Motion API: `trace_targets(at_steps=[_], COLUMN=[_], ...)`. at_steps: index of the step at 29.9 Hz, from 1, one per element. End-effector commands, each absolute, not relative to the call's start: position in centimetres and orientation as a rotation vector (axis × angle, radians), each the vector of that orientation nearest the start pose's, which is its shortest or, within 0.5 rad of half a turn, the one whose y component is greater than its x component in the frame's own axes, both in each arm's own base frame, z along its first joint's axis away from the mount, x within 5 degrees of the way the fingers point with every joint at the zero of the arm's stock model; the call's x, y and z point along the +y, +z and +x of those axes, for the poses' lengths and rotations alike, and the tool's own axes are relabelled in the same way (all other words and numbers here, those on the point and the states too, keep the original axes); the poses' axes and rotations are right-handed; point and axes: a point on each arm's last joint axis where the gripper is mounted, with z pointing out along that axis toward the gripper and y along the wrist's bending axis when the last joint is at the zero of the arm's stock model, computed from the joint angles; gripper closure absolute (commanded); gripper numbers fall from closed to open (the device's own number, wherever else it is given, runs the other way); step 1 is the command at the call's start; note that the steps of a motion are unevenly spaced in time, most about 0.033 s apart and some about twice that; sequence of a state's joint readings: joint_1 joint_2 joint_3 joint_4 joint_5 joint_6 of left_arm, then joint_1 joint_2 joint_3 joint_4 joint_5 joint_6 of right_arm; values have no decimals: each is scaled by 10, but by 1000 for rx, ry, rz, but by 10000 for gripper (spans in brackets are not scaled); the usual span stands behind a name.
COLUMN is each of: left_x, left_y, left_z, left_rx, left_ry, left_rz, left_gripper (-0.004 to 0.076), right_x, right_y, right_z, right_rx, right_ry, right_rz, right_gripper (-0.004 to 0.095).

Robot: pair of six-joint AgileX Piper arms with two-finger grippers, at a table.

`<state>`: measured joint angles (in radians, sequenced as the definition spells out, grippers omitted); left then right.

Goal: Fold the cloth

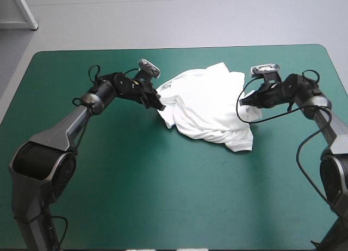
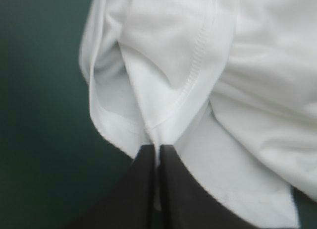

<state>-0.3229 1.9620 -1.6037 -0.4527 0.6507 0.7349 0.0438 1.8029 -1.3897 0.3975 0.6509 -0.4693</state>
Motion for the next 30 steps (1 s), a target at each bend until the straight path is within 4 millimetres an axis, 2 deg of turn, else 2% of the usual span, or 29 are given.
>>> trace_targets(at_steps=[1,6,9,13,16,20,23,27,30], left_x=[-154,-135,-119,-95,-78,-58,-42,-29,-23], left_y=[343,409,456,530,579,631,660,679,687], left_z=[401,376,352,302,257,190,138,85,56], left_rx=[2028,1876,1759,1554,1405,1226,1104,985,915], left_ry=[-285,-229,-180,-115,-55,66,131,184,195], left_rz=[828,787,748,673,630,576,512,468,447], left_gripper=[705,705,705,705,705,705,705,705,705], right_x=[39,38,37,34,30,25,23,21,20], right_y=[356,445,499,561,596,632,655,677,686], right_z=[378,340,305,254,214,161,118,64,28], right_rx=[2191,1954,1787,1574,1441,1277,1149,1002,911], right_ry=[216,184,156,101,48,-25,-42,-60,-70], right_rz=[-342,-358,-357,-360,-359,-346,-331,-316,-314], right_gripper=[921,921,921,921,921,921,921,922,922])
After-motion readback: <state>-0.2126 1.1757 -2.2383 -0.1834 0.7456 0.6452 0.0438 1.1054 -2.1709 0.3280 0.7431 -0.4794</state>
